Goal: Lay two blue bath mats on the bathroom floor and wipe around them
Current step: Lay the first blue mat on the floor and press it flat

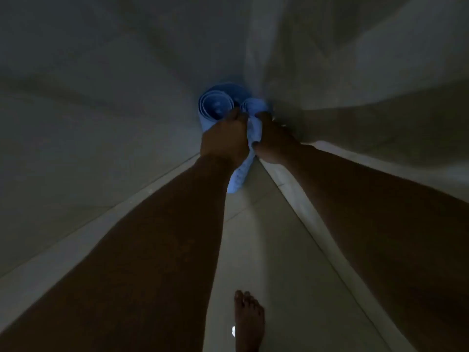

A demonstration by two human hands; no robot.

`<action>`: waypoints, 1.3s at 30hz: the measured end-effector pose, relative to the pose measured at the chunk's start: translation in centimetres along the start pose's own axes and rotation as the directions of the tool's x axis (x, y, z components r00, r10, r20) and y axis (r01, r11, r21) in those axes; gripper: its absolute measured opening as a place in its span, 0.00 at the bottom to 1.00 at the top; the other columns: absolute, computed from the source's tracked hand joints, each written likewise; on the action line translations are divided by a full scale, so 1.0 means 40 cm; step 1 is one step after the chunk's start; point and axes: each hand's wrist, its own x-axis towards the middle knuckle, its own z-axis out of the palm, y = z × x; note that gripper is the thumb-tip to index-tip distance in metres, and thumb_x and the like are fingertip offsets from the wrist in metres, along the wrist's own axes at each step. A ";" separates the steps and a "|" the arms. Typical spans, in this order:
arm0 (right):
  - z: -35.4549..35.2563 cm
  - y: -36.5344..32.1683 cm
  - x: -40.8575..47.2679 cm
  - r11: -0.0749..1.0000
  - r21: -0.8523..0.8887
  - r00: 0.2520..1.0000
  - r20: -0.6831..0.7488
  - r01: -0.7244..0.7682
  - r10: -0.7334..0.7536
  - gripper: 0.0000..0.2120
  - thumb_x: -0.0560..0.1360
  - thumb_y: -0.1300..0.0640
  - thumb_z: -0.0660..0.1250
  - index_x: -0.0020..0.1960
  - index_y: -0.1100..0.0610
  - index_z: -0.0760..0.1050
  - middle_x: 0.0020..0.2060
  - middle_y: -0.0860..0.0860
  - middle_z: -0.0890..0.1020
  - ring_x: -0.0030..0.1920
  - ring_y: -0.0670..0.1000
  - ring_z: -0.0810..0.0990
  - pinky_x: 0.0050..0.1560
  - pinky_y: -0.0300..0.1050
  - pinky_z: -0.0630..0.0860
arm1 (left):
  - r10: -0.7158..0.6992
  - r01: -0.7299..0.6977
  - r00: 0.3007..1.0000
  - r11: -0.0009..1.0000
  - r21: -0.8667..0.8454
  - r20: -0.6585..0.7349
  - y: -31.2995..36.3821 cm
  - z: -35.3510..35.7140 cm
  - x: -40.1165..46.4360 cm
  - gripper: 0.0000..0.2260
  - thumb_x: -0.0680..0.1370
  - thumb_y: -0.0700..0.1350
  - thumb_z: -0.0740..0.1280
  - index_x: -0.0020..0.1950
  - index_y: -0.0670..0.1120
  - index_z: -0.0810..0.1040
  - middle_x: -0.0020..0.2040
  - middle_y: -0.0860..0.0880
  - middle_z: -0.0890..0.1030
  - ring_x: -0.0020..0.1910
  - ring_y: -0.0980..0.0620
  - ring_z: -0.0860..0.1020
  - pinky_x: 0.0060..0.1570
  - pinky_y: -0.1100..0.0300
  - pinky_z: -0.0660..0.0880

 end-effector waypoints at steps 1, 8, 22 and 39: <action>0.010 0.002 -0.002 1.000 -0.004 0.999 -0.040 0.017 -0.017 0.28 0.78 0.57 0.65 0.76 0.57 0.61 0.66 0.61 0.75 0.64 0.64 0.76 0.63 0.56 0.75 | 0.024 -0.023 0.999 0.999 0.030 -0.022 -0.010 0.012 -0.001 0.21 0.81 0.41 0.63 0.74 0.45 0.71 0.70 0.45 0.74 0.62 0.42 0.79 0.48 0.52 0.72; 0.102 0.062 -0.181 0.987 0.030 0.967 -0.207 0.161 -0.151 0.23 0.77 0.54 0.72 0.68 0.62 0.73 0.65 0.61 0.74 0.62 0.60 0.78 0.55 0.43 0.71 | 0.035 -0.036 0.999 0.995 -0.095 -0.006 -0.033 0.031 -0.140 0.27 0.81 0.42 0.64 0.81 0.46 0.64 0.76 0.44 0.71 0.65 0.41 0.78 0.56 0.48 0.77; 0.449 -0.133 -0.695 0.878 0.025 0.878 0.031 0.478 -0.478 0.07 0.78 0.48 0.70 0.48 0.50 0.74 0.56 0.48 0.76 0.47 0.50 0.81 0.43 0.46 0.81 | -0.449 0.456 0.890 0.875 -0.162 0.084 -0.276 0.074 -0.887 0.24 0.78 0.52 0.72 0.73 0.49 0.75 0.62 0.47 0.82 0.64 0.44 0.75 0.56 0.50 0.78; 0.658 -0.507 -1.167 0.501 -0.627 0.748 0.208 0.597 -0.630 0.16 0.60 0.45 0.80 0.43 0.51 0.85 0.56 0.54 0.80 0.56 0.60 0.77 0.49 0.57 0.76 | -0.211 0.199 0.966 0.976 -0.087 -0.152 -0.454 -0.203 -1.587 0.13 0.85 0.49 0.56 0.55 0.42 0.77 0.39 0.46 0.81 0.35 0.43 0.79 0.37 0.56 0.65</action>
